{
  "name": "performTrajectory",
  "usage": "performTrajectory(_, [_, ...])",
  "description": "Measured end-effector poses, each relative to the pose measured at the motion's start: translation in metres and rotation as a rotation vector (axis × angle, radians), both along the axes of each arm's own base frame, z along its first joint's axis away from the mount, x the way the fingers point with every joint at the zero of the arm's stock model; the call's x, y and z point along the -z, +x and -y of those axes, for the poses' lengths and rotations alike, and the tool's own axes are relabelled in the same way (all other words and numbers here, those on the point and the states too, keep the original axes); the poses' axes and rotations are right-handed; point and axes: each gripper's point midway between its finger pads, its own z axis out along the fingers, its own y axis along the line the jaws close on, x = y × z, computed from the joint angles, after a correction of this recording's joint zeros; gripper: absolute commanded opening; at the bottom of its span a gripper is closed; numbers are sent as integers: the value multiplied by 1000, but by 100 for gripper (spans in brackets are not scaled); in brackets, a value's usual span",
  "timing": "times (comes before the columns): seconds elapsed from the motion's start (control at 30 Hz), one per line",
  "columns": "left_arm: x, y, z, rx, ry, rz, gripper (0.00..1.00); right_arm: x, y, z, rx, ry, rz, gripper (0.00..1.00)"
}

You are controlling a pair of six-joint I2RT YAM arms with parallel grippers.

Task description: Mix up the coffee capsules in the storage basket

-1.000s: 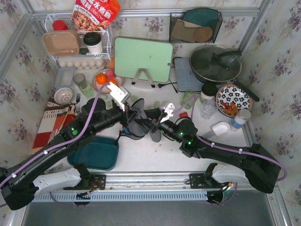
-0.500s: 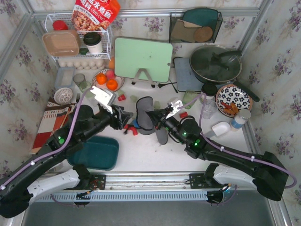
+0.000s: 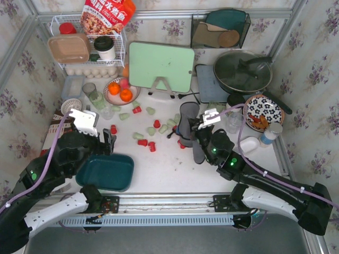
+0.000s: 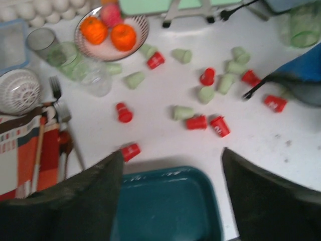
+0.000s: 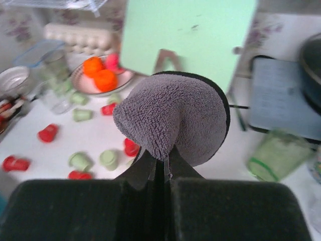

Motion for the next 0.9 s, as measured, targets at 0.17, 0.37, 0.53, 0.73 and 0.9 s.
performTrajectory(0.17, [26, -10, -26, -40, 114, -47, 100, -14, 11, 50, 240, -28, -6, 0])
performTrajectory(0.37, [67, -15, -39, -44, 233, -99, 99, -12, 11, 137, 573, -33, -56, 0])
performTrajectory(0.53, [84, -14, -42, -46, 282, -131, 99, -30, -6, 187, 768, 69, -80, 0])
performTrajectory(0.73, [93, -17, -38, -13, 290, -161, 99, -59, -33, 231, 983, 194, -74, 0])
performTrajectory(0.9, [92, -19, -38, -3, 279, -155, 99, -59, -50, 253, 1081, 232, -79, 0])
